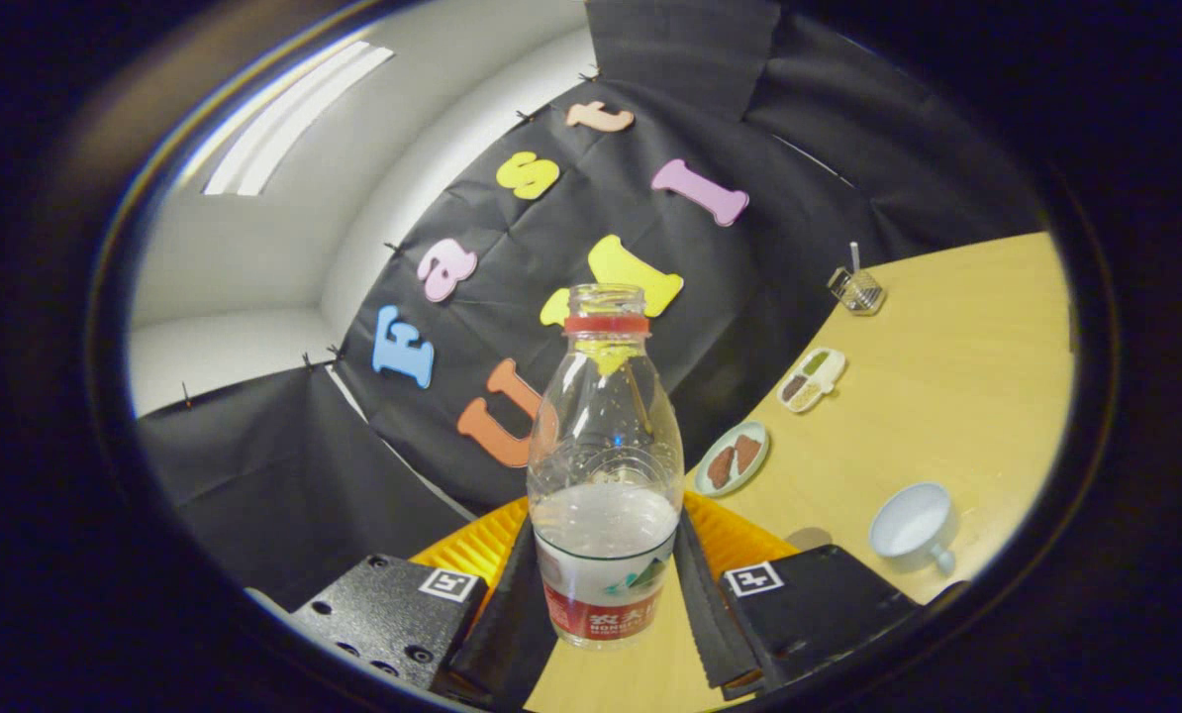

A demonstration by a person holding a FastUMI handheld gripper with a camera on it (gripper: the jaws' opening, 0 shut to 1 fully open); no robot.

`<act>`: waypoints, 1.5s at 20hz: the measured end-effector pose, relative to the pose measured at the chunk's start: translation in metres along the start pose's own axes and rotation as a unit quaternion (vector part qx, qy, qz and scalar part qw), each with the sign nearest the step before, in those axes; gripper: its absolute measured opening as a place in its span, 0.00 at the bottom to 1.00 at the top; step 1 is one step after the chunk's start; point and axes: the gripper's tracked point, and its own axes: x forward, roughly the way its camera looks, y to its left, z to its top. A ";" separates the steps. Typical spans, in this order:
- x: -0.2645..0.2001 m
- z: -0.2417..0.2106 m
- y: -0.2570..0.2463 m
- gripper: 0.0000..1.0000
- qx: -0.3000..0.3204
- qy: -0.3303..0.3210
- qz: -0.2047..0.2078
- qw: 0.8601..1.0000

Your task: Take the bottle from table, then pour the juice into the cup, finally place the bottle on the coaster

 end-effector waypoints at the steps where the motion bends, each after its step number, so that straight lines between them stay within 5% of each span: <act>1: 0.001 -0.004 -0.002 0.76 -0.016 0.008 -0.008 1.000; 7: 0.011 -0.017 -0.034 0.76 -0.147 0.021 -0.038 0.988; 18: 0.074 -0.068 -0.122 0.77 -0.338 0.046 -0.079 0.937; 30: 0.128 -0.116 -0.158 0.78 -0.390 0.049 -0.097 0.914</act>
